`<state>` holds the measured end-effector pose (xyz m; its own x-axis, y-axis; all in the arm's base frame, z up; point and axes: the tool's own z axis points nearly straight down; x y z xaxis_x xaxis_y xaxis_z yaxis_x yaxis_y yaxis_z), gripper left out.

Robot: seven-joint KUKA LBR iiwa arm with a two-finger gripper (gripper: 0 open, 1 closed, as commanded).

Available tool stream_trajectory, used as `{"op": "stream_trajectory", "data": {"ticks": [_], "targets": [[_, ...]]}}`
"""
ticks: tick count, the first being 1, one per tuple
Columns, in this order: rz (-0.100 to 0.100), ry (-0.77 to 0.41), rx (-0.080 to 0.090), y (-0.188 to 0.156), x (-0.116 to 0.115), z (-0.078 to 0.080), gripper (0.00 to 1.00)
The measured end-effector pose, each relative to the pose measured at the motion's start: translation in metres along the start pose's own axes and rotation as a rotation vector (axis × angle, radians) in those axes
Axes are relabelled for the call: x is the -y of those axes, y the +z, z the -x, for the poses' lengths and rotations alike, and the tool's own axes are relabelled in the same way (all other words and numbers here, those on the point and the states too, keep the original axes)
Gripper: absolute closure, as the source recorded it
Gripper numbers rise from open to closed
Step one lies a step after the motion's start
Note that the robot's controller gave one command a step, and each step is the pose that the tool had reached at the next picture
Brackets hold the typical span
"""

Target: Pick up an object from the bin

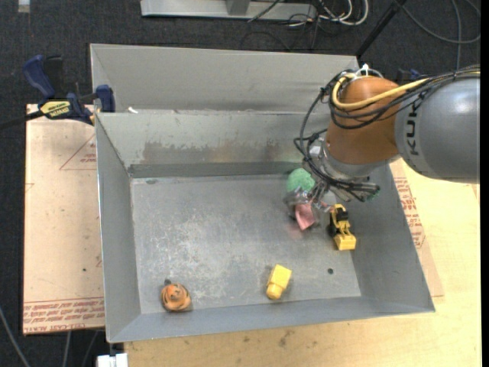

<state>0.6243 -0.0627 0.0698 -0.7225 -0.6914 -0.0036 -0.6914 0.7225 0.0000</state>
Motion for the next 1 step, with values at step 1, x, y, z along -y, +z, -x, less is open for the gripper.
{"op": "stream_trajectory", "data": {"ticks": [1], "targets": [[0.001,0.000,0.000,0.0000,-0.0001,0.0000,1.00]]}}
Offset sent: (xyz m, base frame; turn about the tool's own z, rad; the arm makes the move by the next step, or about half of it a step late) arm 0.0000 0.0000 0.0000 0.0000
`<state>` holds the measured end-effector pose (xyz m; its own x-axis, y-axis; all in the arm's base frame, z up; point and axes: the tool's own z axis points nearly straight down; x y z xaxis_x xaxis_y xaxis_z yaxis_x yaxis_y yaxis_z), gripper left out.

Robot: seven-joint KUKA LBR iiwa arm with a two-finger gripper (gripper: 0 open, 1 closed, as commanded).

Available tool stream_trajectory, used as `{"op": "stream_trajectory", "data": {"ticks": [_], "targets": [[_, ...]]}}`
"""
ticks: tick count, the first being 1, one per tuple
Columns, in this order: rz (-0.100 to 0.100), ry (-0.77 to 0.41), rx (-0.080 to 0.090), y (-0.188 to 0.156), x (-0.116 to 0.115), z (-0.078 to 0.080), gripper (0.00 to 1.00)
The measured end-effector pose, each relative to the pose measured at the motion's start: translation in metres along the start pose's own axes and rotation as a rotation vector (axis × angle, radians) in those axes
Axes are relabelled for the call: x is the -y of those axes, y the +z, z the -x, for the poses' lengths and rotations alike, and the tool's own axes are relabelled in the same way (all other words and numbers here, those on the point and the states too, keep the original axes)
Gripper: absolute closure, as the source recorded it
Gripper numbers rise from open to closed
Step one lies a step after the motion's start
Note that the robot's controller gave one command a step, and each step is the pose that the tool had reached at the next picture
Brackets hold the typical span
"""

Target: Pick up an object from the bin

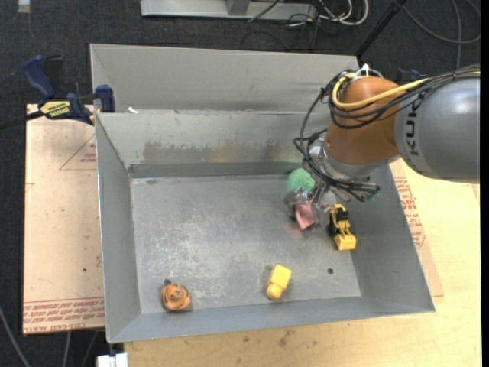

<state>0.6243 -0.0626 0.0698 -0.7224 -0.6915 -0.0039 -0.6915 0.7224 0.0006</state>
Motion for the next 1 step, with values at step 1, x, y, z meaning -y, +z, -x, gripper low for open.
{"op": "stream_trajectory", "data": {"ticks": [1], "targets": [[0.000,0.000,0.000,0.0001,-0.0001,0.0000,1.00]]}}
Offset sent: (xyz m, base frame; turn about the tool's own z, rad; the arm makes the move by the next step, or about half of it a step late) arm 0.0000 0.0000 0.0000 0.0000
